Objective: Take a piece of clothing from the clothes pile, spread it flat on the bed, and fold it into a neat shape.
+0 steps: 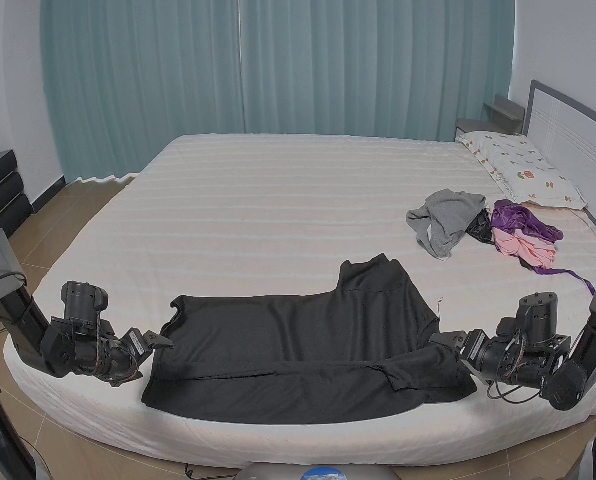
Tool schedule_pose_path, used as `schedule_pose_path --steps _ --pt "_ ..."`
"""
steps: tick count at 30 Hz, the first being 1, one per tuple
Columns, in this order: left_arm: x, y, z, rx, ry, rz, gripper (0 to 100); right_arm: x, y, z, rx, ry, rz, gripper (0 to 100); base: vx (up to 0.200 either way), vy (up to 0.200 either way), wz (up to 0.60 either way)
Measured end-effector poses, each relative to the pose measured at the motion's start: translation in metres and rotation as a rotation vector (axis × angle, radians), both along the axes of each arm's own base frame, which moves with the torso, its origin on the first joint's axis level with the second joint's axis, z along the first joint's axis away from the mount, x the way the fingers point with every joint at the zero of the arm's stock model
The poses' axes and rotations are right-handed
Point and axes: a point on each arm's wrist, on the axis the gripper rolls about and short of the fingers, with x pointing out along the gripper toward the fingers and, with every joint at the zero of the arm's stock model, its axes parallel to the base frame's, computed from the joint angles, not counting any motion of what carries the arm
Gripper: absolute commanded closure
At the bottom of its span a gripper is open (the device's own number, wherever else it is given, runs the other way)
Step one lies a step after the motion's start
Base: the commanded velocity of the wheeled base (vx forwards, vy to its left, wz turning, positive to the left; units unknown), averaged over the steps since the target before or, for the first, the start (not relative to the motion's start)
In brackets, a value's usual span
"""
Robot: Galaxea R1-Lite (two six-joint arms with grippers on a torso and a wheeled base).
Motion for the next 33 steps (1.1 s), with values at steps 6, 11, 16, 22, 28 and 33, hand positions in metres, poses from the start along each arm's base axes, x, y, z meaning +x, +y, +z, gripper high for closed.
schedule_pose_path --steps 6,11,16,22,28,33 --pt "-0.011 -0.001 -0.002 -0.024 0.005 -0.008 0 -0.002 0.007 -0.018 0.004 -0.012 -0.025 0 -0.133 0.000 0.00" --pt "-0.015 -0.001 -0.006 -0.048 0.024 -0.024 0 -0.002 0.011 -0.031 0.043 0.007 -0.066 0 0.000 0.000 0.00" --pt "-0.017 -0.002 -0.010 -0.056 0.031 -0.030 0 0.000 0.010 -0.045 0.009 0.038 -0.121 0 0.000 0.000 0.00" --pt "-0.019 -0.003 -0.014 -0.055 0.027 -0.033 0 0.006 0.012 -0.054 -0.027 0.027 -0.173 0 0.000 0.000 0.00" --pt "-0.020 -0.003 -0.016 -0.055 0.036 -0.033 0 0.013 0.012 -0.060 -0.055 0.020 -0.214 0 0.000 0.000 0.00" --pt "-0.020 -0.003 -0.017 -0.055 0.039 -0.034 0 0.022 0.012 -0.066 -0.071 0.011 -0.245 0 0.000 0.000 0.00"
